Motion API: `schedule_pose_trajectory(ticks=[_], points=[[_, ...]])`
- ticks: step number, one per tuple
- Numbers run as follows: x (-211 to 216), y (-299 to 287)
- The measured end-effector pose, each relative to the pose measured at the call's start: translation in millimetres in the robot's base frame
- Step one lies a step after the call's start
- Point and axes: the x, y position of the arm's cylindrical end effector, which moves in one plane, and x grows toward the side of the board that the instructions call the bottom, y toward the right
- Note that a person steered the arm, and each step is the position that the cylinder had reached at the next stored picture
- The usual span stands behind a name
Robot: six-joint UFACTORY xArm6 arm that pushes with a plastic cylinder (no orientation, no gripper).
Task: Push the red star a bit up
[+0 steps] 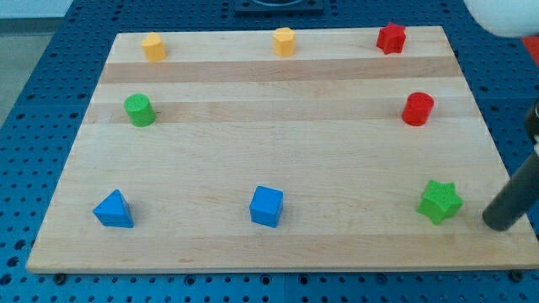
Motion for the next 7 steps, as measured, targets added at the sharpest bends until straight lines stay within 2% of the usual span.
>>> schedule_pose_trajectory(ticks=[2,7], points=[[11,-48],[-42,-63]])
